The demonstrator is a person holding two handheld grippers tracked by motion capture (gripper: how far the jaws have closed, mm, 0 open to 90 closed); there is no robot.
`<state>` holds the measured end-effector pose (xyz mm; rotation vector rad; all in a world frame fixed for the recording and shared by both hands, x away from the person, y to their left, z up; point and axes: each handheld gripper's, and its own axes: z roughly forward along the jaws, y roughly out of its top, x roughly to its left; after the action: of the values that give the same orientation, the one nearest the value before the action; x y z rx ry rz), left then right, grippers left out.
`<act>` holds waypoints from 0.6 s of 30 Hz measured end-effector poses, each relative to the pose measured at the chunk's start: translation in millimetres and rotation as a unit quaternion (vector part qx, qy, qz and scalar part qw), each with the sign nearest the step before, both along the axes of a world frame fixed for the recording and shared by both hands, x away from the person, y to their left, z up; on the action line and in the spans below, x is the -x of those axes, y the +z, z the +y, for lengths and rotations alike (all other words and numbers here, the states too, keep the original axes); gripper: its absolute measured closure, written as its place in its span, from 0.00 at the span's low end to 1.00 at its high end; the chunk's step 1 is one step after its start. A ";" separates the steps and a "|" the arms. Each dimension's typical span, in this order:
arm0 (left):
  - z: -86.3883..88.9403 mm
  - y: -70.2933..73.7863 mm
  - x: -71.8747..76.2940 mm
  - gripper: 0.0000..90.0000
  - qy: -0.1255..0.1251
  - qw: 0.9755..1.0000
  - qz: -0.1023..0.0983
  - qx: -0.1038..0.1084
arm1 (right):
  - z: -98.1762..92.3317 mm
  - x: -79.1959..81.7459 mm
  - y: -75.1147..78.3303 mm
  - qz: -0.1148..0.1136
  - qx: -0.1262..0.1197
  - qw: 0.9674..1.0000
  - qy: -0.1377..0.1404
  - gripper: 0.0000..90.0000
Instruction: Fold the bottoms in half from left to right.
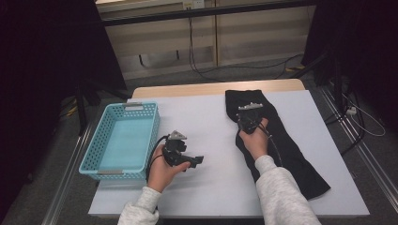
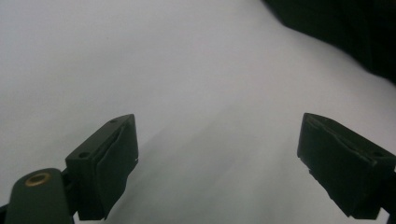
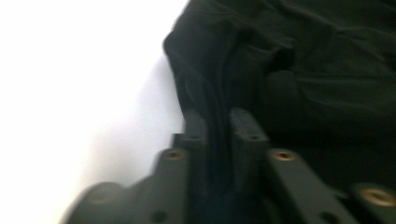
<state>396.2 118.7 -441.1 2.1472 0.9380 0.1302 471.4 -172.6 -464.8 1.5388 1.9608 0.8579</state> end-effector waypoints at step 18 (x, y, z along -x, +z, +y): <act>7.9 1.1 -3.6 0.15 0.012 1.000 0.005 0.006 | 34.7 20.9 5.5 0.027 -0.028 0.990 0.139 0.96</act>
<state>399.8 126.6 -440.0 2.1278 0.9681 0.1268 450.5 -137.9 -459.3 1.3514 2.2434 0.9995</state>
